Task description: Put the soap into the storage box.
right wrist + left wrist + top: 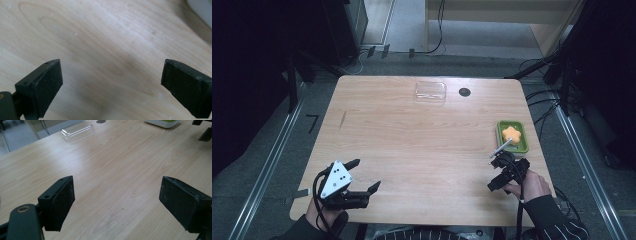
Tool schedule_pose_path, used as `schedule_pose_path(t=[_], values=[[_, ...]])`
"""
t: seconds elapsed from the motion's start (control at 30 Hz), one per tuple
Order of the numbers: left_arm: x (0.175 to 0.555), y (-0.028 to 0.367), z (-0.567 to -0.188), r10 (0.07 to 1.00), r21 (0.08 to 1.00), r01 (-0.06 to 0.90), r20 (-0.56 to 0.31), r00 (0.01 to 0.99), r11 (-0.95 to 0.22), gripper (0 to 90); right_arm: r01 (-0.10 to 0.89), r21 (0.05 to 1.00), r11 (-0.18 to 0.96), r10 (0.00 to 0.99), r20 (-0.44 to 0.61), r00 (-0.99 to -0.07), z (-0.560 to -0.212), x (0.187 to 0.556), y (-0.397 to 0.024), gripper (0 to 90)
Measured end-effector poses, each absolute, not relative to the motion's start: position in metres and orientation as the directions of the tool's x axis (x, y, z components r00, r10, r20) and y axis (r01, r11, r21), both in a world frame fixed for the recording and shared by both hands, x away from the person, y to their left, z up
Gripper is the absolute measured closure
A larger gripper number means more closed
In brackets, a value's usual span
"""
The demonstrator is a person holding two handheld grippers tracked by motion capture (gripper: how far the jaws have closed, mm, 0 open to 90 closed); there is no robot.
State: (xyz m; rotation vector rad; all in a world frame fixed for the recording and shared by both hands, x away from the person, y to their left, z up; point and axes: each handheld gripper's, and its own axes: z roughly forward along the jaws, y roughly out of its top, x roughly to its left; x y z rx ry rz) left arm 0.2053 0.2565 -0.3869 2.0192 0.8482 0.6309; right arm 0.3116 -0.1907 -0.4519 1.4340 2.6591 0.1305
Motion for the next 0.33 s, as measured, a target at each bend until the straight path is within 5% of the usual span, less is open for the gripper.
schedule_pose_path(t=[0.33], values=[[0.2068, 0.255, -0.387, 0.751, 0.84, 0.335, 0.123, 0.648, -0.427, 13.6, 0.811, 0.116, 0.574, 0.818, -0.048, -0.573, -0.4624, 0.2995, -0.1918, 6.5]])
